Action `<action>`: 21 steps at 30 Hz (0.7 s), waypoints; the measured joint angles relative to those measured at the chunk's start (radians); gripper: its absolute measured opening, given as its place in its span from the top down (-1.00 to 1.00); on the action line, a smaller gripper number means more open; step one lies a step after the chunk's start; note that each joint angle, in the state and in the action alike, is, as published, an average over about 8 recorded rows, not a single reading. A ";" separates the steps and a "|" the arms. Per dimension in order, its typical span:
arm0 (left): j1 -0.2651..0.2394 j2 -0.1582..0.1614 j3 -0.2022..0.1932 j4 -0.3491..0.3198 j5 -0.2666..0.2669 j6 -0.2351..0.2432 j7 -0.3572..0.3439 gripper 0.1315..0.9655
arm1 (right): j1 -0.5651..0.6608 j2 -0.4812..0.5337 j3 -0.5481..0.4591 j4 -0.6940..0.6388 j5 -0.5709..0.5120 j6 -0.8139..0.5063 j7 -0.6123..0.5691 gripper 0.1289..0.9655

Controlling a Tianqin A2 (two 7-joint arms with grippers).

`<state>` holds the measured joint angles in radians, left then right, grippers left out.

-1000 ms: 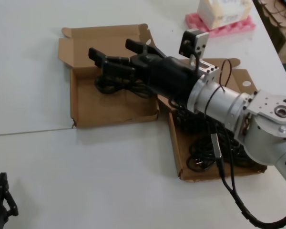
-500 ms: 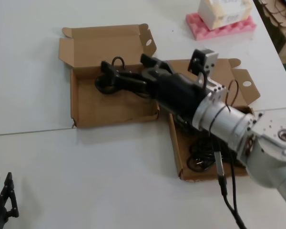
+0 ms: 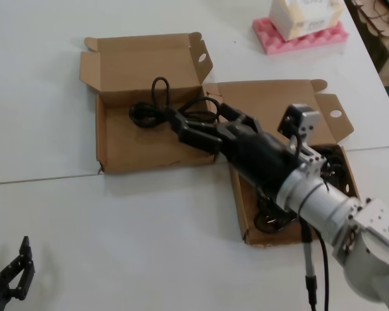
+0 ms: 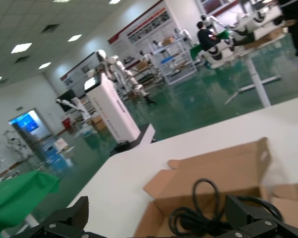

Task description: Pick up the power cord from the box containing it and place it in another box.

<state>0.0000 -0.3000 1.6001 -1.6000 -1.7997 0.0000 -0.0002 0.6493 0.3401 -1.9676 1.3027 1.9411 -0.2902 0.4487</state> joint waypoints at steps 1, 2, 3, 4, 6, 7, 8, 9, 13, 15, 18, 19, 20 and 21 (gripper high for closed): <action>0.000 0.000 0.000 0.000 0.000 0.000 0.000 0.35 | -0.013 -0.001 0.007 0.006 -0.003 0.006 0.000 -1.00; 0.000 0.000 0.000 0.000 0.000 0.000 0.000 0.30 | -0.026 -0.002 0.015 0.012 -0.006 0.012 0.000 -1.00; 0.000 0.000 0.000 0.000 0.000 0.000 0.000 0.24 | -0.038 -0.002 0.022 0.018 -0.008 0.017 0.000 -1.00; 0.000 0.000 0.000 0.000 0.000 0.000 0.000 0.19 | -0.051 -0.003 0.029 0.023 -0.011 0.023 0.000 -1.00; 0.000 0.000 0.000 0.000 0.000 0.000 0.000 0.14 | -0.077 -0.005 0.043 0.035 -0.017 0.034 0.000 -1.00; 0.000 0.000 0.000 0.000 0.000 0.000 0.000 0.08 | -0.090 -0.006 0.051 0.041 -0.019 0.040 0.000 -1.00; 0.000 0.000 0.000 0.000 0.000 0.000 0.000 0.01 | -0.103 -0.006 0.058 0.047 -0.022 0.046 0.000 -1.00; 0.000 0.000 0.000 0.000 0.000 0.000 0.000 -0.05 | -0.115 -0.007 0.065 0.053 -0.025 0.052 0.000 -1.00; 0.000 0.000 0.000 0.000 0.000 0.000 0.000 -0.30 | -0.167 -0.010 0.095 0.076 -0.036 0.074 0.000 -1.00; 0.000 0.000 0.000 0.000 0.000 0.000 0.000 -0.37 | -0.192 -0.012 0.109 0.088 -0.042 0.086 0.000 -1.00; 0.000 0.000 0.000 0.000 0.000 0.000 0.000 -0.51 | -0.230 -0.014 0.130 0.105 -0.050 0.103 0.000 -1.00; 0.000 0.000 0.000 0.000 0.000 0.000 0.000 -0.55 | -0.243 -0.015 0.138 0.111 -0.053 0.108 0.000 -1.00; 0.000 0.000 0.000 0.000 0.000 0.000 0.000 -0.60 | -0.256 -0.016 0.145 0.117 -0.056 0.114 0.000 -1.00; 0.000 0.000 0.000 0.000 0.000 0.000 0.000 -0.64 | -0.268 -0.017 0.152 0.123 -0.058 0.120 0.000 -1.00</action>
<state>0.0000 -0.3000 1.6000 -1.6000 -1.7998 0.0000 -0.0001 0.3808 0.3235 -1.8156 1.4257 1.8827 -0.1704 0.4487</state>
